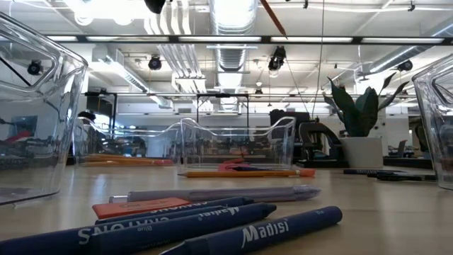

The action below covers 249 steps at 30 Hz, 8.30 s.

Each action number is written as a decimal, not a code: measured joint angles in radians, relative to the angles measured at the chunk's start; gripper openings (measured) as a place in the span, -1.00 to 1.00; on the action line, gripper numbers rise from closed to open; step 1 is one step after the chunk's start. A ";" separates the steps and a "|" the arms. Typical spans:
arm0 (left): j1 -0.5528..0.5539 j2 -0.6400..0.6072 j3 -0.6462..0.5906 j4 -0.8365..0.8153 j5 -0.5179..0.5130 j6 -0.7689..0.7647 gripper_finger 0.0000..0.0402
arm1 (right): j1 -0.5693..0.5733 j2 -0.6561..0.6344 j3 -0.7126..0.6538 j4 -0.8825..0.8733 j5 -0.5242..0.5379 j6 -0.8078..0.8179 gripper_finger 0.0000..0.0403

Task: Sort crayons/erasers/pens/pencils in bins
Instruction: Put the orange pencil into the top left transparent bin, then put the dark blue crayon into the bottom right transparent bin

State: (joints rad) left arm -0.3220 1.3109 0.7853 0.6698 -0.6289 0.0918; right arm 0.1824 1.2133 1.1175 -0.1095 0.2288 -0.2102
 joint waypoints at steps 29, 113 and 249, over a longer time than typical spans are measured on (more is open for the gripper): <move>0.061 0.048 0.001 0.150 0.161 0.000 -0.93 | -0.007 0.111 0.037 0.124 0.000 -0.001 -0.94; 0.886 0.146 0.072 -1.235 0.239 -0.400 -0.92 | -0.109 0.037 -0.304 -0.692 -0.002 0.733 -0.07; 0.125 -0.061 -0.008 -0.543 0.325 -0.382 -0.46 | 0.839 0.143 -0.089 -0.768 -0.014 1.913 -0.94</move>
State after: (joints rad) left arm -0.1967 1.2496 0.7776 0.1271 -0.3037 -0.2906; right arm 1.0214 1.3559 1.0281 -0.8772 0.2150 1.7025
